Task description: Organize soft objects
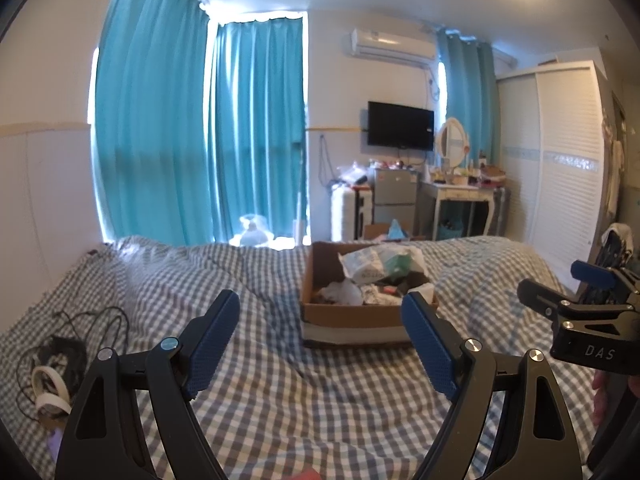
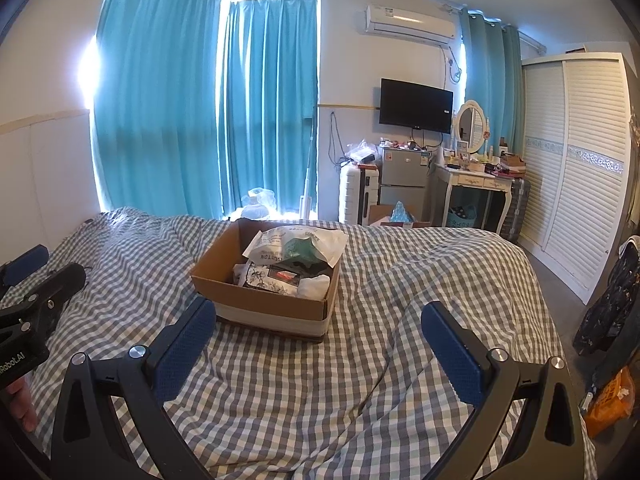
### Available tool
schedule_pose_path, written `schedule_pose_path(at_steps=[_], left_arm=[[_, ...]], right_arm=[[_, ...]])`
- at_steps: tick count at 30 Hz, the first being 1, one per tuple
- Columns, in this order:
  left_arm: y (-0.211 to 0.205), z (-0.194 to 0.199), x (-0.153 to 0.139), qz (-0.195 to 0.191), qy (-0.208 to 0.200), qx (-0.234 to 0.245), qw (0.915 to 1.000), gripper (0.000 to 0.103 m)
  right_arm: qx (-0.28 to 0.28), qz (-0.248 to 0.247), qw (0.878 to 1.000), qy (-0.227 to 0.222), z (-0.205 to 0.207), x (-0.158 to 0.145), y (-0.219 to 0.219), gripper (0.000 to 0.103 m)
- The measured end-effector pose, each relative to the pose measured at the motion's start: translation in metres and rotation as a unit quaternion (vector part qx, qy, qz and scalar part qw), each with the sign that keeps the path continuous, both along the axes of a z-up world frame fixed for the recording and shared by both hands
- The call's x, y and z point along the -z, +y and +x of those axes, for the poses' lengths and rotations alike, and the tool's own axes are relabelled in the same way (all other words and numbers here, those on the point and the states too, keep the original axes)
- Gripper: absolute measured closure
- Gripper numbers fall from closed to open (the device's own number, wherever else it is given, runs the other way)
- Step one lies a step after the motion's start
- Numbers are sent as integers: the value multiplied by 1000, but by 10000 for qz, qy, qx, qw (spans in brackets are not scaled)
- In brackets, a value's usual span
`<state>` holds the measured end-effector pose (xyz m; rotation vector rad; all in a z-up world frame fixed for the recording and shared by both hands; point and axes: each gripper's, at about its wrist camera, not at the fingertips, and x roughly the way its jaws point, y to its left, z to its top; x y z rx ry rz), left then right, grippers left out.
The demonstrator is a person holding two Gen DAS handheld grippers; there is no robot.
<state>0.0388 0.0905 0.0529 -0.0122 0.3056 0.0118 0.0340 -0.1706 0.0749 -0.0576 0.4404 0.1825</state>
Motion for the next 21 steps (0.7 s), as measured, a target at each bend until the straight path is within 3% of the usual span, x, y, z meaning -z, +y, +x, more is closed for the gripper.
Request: schedule_pose_path(at_steps=[21], left_arm=[[-6, 8, 4, 123, 67, 38, 9999, 18]], right_arm=[[24, 25, 9999, 105, 5, 6, -1, 0]])
